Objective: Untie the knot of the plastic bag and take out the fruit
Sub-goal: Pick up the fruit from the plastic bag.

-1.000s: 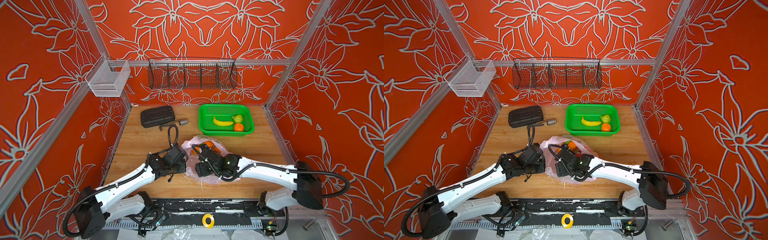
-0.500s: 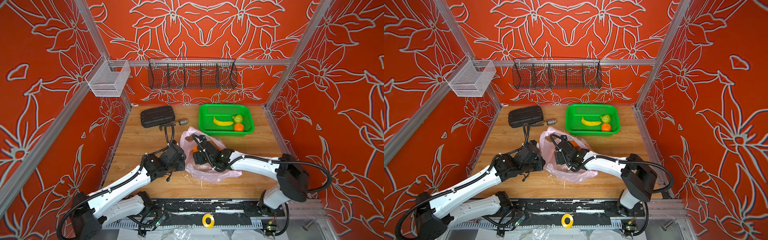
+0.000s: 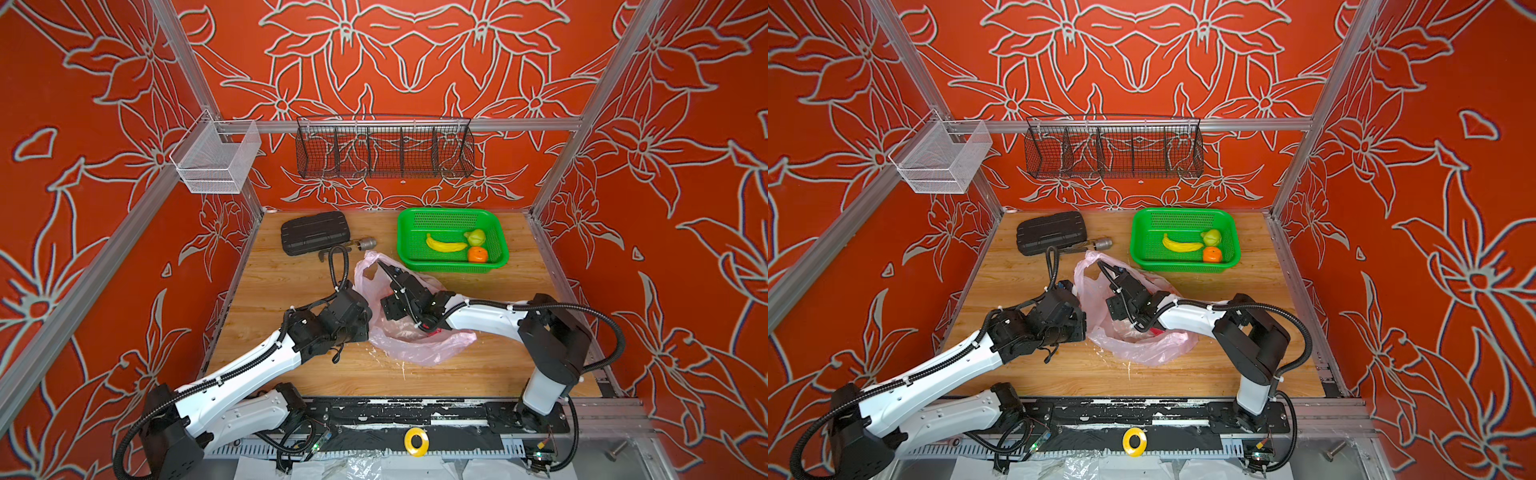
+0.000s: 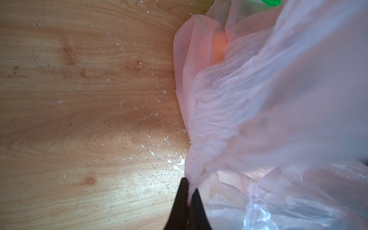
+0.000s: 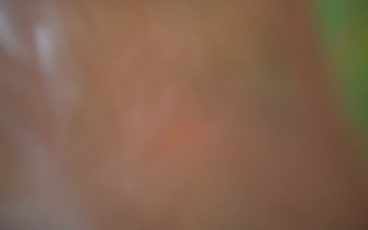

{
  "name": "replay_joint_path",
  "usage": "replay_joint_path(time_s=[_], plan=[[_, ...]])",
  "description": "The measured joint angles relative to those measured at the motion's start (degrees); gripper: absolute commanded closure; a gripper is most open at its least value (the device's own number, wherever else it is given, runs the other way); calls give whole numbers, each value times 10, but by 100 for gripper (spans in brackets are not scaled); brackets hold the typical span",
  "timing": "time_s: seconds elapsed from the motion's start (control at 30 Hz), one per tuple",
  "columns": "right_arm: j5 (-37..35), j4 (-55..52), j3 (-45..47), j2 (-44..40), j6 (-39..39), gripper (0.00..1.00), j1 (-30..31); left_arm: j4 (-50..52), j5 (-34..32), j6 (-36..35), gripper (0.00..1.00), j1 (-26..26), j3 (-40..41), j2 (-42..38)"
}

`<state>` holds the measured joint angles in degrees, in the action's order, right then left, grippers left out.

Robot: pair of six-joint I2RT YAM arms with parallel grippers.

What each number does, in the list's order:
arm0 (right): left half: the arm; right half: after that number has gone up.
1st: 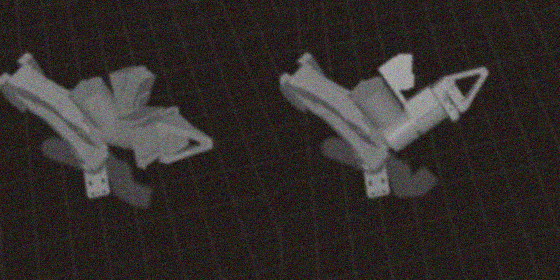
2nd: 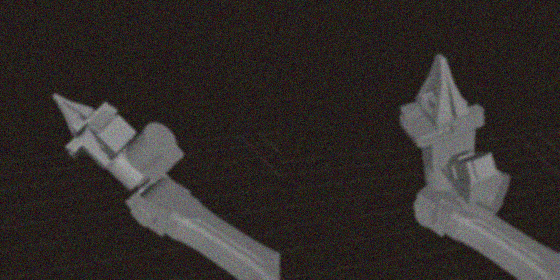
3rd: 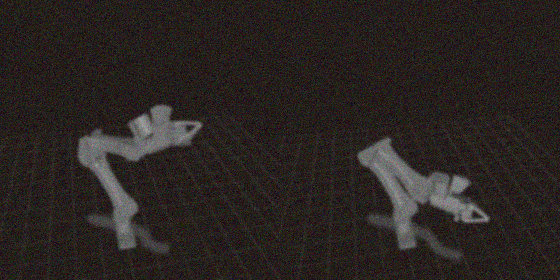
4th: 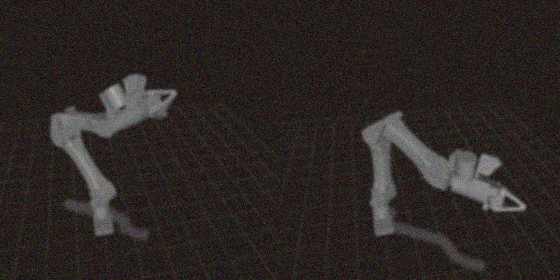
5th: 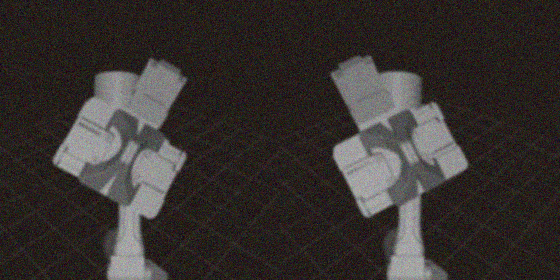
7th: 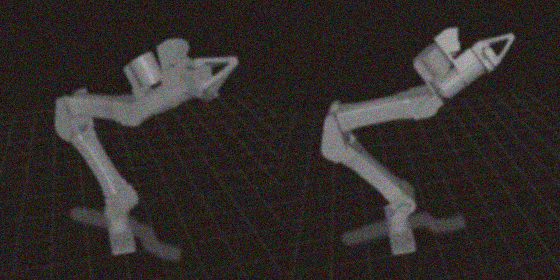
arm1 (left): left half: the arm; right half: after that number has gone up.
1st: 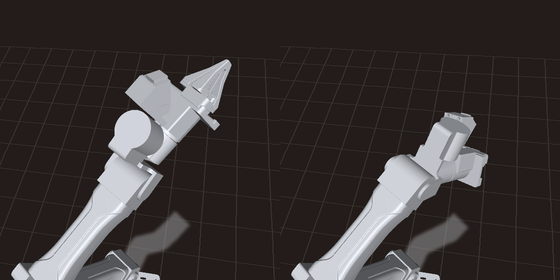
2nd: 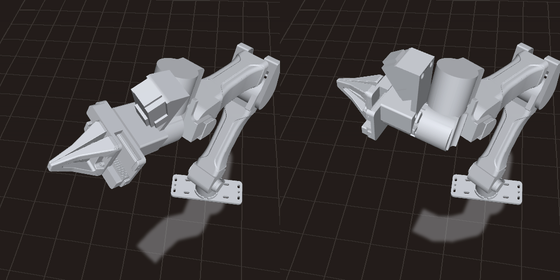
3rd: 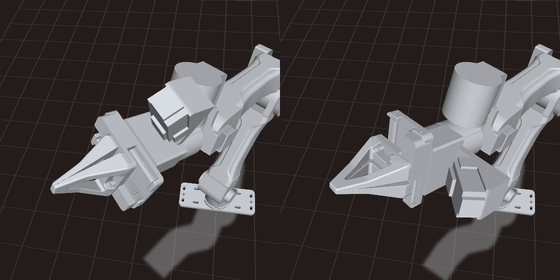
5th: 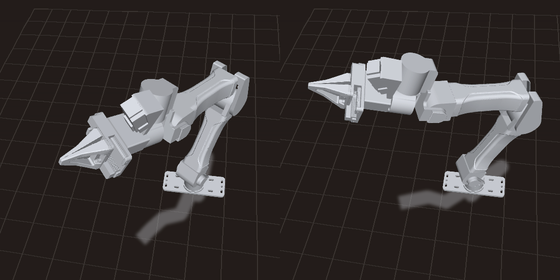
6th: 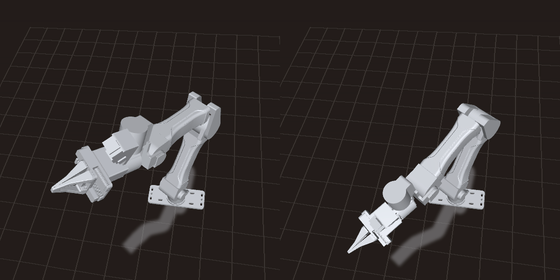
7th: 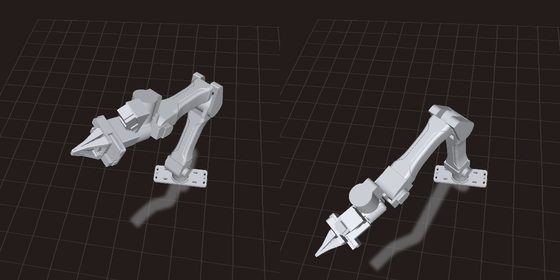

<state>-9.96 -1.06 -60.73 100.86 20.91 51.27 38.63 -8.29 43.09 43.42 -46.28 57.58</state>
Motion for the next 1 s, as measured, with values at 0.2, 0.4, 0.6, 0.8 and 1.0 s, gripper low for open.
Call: replay_joint_path(time_s=[0.2,0.4,0.6,0.8,1.0], plan=[[31,17,-17,32,-11,24,-15,0,0,-1,100,0,0,0],[50,21,-34,59,-15,36,-21,0,0,-3,99,0,0,0],[57,21,-35,63,-11,51,-22,0,-1,-2,68,0,0,0],[62,17,-27,47,-10,57,-23,4,-9,-8,14,0,0,-19],[65,13,1,-2,-4,58,-23,3,-7,-30,2,-9,-19,-47]])
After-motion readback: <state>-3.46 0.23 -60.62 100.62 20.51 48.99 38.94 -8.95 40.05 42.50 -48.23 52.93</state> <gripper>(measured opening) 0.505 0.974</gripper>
